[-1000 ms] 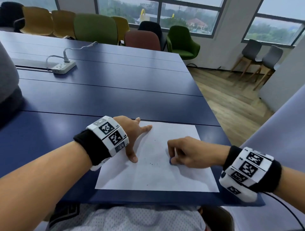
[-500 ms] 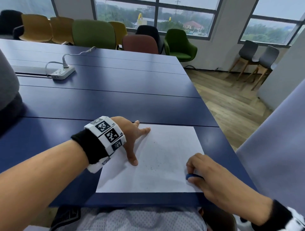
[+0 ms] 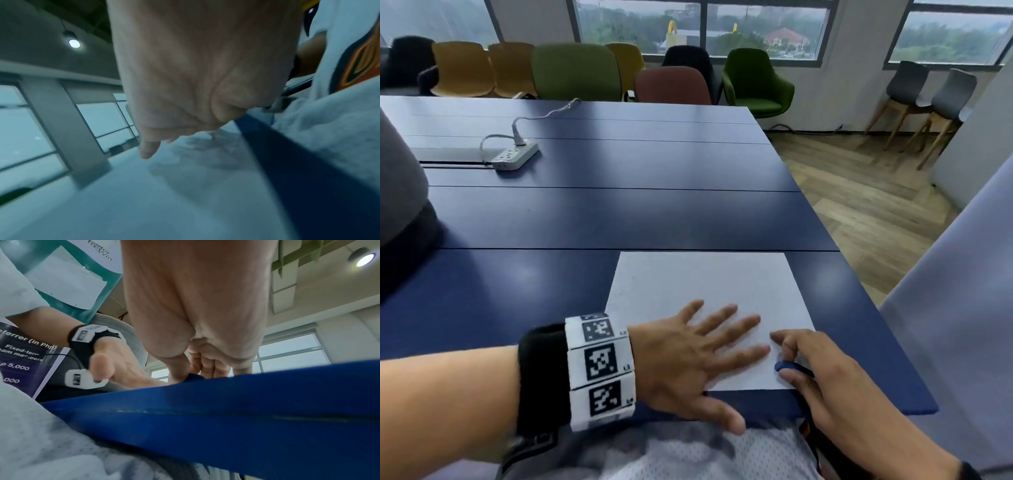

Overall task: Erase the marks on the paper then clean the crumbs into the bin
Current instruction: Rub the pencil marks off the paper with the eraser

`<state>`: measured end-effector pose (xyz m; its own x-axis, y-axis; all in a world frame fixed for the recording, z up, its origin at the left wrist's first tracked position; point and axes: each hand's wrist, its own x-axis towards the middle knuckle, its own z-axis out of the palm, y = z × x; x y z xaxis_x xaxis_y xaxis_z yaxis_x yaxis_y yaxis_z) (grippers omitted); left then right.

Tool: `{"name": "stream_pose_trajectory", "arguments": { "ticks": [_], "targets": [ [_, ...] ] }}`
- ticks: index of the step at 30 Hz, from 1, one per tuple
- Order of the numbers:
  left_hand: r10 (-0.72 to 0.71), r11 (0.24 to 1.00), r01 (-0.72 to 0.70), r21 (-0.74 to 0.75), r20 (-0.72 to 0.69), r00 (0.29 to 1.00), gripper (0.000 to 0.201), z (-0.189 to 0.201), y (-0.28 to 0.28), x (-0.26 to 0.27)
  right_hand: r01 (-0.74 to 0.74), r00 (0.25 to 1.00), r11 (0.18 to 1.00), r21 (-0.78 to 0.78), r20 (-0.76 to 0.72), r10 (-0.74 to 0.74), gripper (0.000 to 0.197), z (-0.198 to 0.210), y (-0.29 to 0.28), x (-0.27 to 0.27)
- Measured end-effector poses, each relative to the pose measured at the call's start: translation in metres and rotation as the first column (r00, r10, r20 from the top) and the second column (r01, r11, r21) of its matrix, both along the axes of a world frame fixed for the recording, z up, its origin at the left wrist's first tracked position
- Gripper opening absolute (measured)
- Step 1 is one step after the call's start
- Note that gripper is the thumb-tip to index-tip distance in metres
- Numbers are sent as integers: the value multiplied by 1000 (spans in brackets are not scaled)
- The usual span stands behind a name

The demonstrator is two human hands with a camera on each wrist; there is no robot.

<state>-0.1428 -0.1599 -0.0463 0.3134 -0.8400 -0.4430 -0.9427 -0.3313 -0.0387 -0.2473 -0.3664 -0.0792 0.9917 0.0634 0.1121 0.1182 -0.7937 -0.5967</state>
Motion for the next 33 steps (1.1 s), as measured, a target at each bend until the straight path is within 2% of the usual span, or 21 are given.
{"name": "stream_pose_trajectory", "arguments": {
  "ticks": [2,4,7,9,11,13,15,17,19,22,24,26,29,31,33],
  "targets": [
    [-37,999,37,-21,-27,999,91,-10,-2,-11,5,1000,1000,18,5,-5,27,-2,0,-1],
    [2,999,-3,-36,-36,999,91,-16,2,-12,8,1000,1000,30,5,-8,26,-4,-1,-1],
    [193,981,-192,35,-35,981,101,-13,18,3,21,1000,999,49,9,-21,25,-7,-2,-2],
    [361,929,-359,94,-3,933,119,-7,31,20,28,1000,998,58,7,-28,23,-8,-1,-3],
    [444,891,-446,87,34,895,128,-3,36,31,31,1000,998,61,5,-31,23,-8,-1,-3],
    [352,932,-355,69,43,935,117,-3,26,23,32,999,997,63,7,-33,25,-7,-2,-2],
    [159,987,-159,19,-22,987,94,-6,9,0,29,1000,998,62,6,-30,26,-7,-2,-1],
    [32,998,-36,-48,-86,996,86,-9,-2,-20,21,1000,998,55,12,-22,26,-7,-3,-1],
    [66,997,-70,-42,-94,993,89,-12,2,-18,25,1000,998,60,10,-25,25,-7,-3,0],
    [270,961,-269,55,-12,963,101,-8,22,9,39,999,996,81,3,-40,24,-9,-4,-1],
    [353,931,-357,81,55,934,109,-4,30,20,37,999,995,87,4,-38,25,-10,-3,0],
    [282,957,-286,59,55,958,108,-5,24,13,38,999,995,91,7,-39,30,-10,-3,0],
    [35,999,-36,-26,-63,997,87,-9,6,-15,37,999,996,87,8,-37,34,-10,-3,0],
    [47,998,-51,-43,-84,995,84,-11,7,-17,38,999,995,94,10,-39,34,-10,-3,0],
    [182,983,-182,9,-46,982,85,-11,22,-4,37,999,993,111,12,-38,35,-11,-3,-1]
  ]
}}
